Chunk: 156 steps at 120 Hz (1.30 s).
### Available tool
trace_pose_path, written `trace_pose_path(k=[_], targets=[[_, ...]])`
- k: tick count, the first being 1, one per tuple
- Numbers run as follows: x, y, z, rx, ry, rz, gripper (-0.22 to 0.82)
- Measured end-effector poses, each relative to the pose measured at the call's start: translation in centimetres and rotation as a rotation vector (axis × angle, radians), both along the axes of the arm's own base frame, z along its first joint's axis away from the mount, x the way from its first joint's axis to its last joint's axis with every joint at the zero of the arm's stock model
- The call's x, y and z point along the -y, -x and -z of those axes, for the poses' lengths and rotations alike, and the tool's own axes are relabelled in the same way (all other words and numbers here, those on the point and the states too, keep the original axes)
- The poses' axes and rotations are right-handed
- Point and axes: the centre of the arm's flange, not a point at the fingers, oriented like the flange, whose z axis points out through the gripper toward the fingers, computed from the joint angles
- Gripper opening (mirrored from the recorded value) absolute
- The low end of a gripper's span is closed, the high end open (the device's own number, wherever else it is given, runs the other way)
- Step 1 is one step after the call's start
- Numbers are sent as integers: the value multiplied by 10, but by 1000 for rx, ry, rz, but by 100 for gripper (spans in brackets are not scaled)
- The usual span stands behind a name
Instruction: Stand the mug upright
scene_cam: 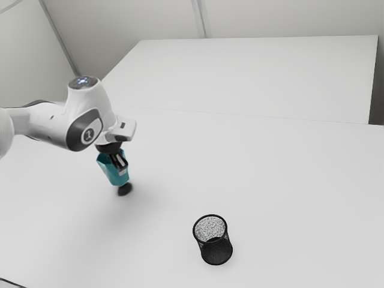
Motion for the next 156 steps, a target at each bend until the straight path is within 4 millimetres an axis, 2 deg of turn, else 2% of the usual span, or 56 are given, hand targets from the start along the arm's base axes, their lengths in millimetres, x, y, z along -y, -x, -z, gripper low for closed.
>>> trace_pose_path(k=[29,69,95,137,141,156], targets=[[23,-9,18,12,5,-128,-18],[55,-14,22,46,28,-234,-18],[74,-25,24,59,34,-269,-18],[84,-28,39,45,41,-329,-18],[85,-28,39,44,43,-333,-13],[88,-27,39,42,48,-339,15]])
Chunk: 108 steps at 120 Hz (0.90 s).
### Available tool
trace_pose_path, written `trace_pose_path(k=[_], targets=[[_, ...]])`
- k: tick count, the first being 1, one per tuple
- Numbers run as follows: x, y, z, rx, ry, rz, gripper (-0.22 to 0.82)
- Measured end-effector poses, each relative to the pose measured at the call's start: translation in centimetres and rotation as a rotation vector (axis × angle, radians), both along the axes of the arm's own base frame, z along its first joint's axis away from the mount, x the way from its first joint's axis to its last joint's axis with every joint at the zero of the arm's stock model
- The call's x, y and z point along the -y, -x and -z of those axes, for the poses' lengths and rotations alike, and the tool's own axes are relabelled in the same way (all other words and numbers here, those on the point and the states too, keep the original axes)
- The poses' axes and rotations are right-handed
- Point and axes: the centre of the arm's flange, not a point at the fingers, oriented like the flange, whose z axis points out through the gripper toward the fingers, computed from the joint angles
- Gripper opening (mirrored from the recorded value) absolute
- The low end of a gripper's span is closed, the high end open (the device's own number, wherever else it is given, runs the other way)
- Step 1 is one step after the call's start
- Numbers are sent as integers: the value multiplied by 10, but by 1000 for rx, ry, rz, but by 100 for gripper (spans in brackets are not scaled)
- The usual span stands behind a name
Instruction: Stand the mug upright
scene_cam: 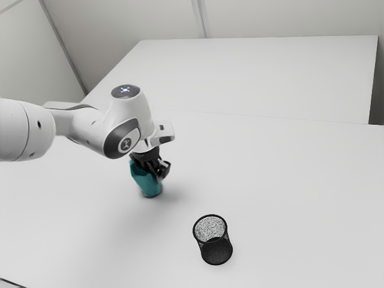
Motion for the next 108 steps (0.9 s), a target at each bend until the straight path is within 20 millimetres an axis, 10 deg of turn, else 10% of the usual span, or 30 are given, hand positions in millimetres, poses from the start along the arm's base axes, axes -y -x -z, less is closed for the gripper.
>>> trace_pose_path(k=[57,87,108], targets=[[-12,4,-58,82,39,-52,53],[-7,-68,-159,141,108,-73,56],[-61,-73,-228,165,150,-106,57]])
